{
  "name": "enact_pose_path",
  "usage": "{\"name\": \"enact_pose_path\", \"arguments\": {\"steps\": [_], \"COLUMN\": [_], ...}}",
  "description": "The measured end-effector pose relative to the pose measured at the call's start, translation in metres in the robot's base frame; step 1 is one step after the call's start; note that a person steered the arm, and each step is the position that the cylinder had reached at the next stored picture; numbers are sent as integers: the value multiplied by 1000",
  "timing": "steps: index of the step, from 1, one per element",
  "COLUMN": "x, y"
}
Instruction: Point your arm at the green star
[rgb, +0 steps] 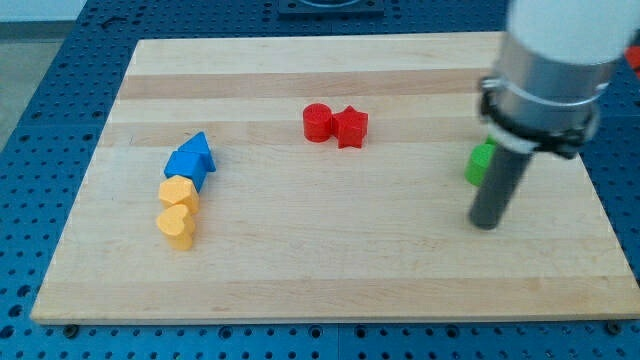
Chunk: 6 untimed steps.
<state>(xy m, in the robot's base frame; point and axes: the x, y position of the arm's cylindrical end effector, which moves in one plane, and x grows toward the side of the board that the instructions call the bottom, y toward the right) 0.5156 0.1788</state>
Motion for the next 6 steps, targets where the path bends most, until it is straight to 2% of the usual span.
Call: {"name": "enact_pose_path", "arguments": {"steps": [1,2,4,5,6], "x": [-48,-65,-62,-49,-71], "y": [2,-3,-31,21,78]}}
